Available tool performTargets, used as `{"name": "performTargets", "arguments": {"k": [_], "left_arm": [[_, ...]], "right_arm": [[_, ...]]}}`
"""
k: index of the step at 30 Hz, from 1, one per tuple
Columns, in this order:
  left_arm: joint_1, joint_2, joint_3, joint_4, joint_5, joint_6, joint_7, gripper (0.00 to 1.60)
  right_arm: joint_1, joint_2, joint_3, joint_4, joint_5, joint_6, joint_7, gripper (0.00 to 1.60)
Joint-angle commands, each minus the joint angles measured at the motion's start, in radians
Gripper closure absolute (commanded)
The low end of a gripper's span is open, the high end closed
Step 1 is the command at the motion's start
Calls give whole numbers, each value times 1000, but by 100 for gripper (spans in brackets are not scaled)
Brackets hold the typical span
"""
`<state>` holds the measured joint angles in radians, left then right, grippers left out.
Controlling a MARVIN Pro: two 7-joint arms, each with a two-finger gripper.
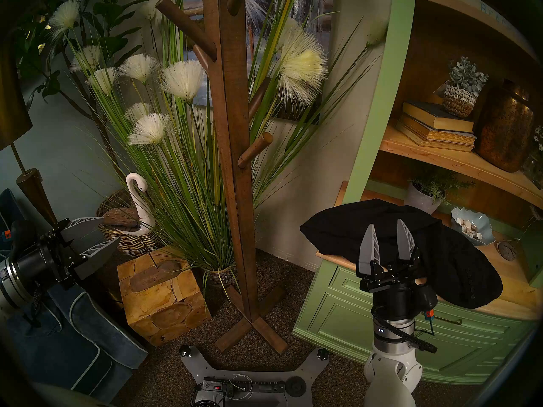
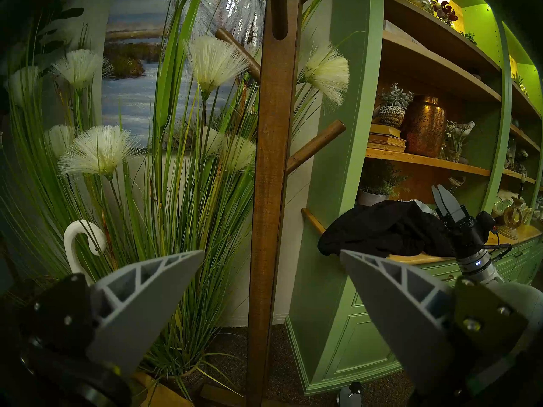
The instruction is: Pick up jacket and place on coat hanger
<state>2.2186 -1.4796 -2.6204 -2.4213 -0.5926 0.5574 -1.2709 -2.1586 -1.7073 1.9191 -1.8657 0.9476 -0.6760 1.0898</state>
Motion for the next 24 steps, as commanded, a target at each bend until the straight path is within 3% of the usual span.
{"name": "performTargets", "arguments": {"k": [1, 3, 4, 7, 11, 14, 15, 19, 24], "left_arm": [[-3, -2, 0, -7, -7, 2, -2, 0], [-3, -2, 0, -7, -6, 2, -3, 0], [-3, -2, 0, -7, -6, 2, -3, 0], [-3, -1, 0, -6, -4, 1, -3, 0], [-3, -1, 1, -6, -3, 0, -3, 0], [-3, 0, 1, -5, -2, 0, -3, 0], [-3, 0, 1, -5, -1, -1, -4, 0], [-3, 0, 1, -5, 0, -1, -4, 0], [-4, -2, 0, -6, -1, 0, -5, 0]], "right_arm": [[1, 0, 0, -23, 1, 0, 1, 0], [1, 20, 8, -27, -36, 7, -7, 0], [-3, 71, 21, -31, -96, 27, 1, 0], [22, 117, 78, -33, -119, 2, 54, 0], [58, 131, 157, -68, -179, 30, 41, 0], [85, 186, 202, -80, -222, 31, 38, 0], [96, 172, 225, -90, -239, 46, 35, 0], [108, 218, 282, -102, -331, 73, 46, 0], [110, 274, 307, -90, -456, 132, 49, 0]]}}
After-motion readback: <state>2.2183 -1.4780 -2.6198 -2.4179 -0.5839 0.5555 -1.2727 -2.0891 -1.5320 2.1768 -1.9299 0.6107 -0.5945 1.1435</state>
